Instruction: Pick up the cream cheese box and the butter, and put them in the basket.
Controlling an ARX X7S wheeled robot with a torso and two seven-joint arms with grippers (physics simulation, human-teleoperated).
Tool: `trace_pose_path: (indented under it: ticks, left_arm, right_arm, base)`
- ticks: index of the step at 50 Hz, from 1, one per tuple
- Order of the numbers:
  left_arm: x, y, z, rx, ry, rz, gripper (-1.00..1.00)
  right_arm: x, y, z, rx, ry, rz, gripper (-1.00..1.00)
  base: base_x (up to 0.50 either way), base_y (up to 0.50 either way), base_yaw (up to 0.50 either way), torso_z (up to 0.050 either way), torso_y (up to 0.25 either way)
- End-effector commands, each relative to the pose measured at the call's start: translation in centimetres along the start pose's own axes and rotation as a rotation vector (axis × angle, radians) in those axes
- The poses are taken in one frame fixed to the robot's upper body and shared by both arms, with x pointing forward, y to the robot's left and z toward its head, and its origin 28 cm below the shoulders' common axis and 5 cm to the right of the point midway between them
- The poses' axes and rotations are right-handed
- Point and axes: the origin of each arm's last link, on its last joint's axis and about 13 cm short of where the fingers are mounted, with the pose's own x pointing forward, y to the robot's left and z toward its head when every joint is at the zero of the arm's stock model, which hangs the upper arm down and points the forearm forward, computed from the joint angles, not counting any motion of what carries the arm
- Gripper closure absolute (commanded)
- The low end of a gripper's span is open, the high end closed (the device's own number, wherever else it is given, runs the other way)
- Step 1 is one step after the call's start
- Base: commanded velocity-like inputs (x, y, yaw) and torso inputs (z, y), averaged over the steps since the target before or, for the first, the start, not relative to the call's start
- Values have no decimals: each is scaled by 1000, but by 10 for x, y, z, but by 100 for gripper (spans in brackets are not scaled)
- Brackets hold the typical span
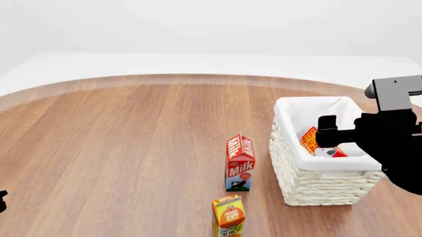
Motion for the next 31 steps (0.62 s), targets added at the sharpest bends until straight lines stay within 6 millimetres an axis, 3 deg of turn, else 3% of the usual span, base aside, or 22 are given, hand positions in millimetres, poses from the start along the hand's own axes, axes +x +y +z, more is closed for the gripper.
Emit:
trace_pose_path:
  ticks: [1, 6, 9, 24, 31]
  left_arm:
    - [-1, -1, 4, 8, -22, -32, -100]
    - [1, -11, 8, -11, -18, -76, -100]
    - [1, -27, 13, -22, 3, -165, -100]
    - [0, -73, 30, -43, -7, -442, -100]
    - [-1, -81, 34, -55, -19, -477, -100]
  right_arm:
    - [-66, 10, -1, -30, -214, 57, -100]
    - [-87, 11, -6, -22, -288, 61, -100]
    - [-95, 13, -11, -34, -313, 67, -100]
    - [-110, 24, -31, 35, -439, 89, -100]
    - [-115, 33, -41, 34, -525, 98, -100]
  base:
    - [0, 0, 0, 0, 0]
    - [0, 0, 0, 0, 0]
    - [0, 0, 0, 0, 0]
    - [0, 0, 0, 0, 0]
    - [0, 0, 0, 0, 0]
